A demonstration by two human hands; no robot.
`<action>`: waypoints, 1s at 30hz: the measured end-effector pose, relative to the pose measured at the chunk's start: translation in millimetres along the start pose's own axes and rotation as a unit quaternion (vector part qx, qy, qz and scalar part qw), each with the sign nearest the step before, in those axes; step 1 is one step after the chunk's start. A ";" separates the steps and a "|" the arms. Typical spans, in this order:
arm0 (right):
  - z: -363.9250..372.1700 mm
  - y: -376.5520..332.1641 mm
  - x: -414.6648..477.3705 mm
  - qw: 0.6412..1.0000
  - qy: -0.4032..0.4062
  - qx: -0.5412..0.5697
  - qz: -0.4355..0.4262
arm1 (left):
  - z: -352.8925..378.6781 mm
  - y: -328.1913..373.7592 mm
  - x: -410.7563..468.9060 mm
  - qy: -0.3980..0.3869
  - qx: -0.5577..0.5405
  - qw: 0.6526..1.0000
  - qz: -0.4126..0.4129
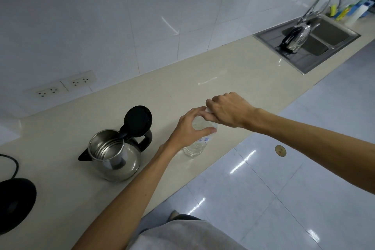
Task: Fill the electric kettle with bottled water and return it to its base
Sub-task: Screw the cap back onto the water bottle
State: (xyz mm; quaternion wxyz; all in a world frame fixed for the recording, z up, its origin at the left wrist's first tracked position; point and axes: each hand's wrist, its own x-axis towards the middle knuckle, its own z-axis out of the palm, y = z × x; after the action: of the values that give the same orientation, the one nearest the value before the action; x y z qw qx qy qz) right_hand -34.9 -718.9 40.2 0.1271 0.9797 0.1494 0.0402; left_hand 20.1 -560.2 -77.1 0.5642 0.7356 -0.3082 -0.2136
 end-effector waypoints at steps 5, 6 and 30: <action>3.3 9.9 -4.5 0.998 -0.008 -0.040 -0.047 | -1.0 0.8 -1.8 -0.014 0.004 1.000 0.011; 6.0 9.6 -4.3 0.999 -0.001 -0.037 -0.038 | 1.0 0.3 -2.6 -0.010 0.011 1.000 0.018; 3.8 -30.0 12.0 0.972 -0.026 -0.088 0.215 | 44.9 14.7 -19.8 0.227 0.062 0.969 0.068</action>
State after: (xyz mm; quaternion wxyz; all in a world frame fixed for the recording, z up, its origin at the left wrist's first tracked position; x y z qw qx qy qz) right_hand -31.5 -688.5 29.2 0.2053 0.9745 -0.0722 0.0538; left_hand -27.0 -580.3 -75.9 0.5861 0.7755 -0.2340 0.0176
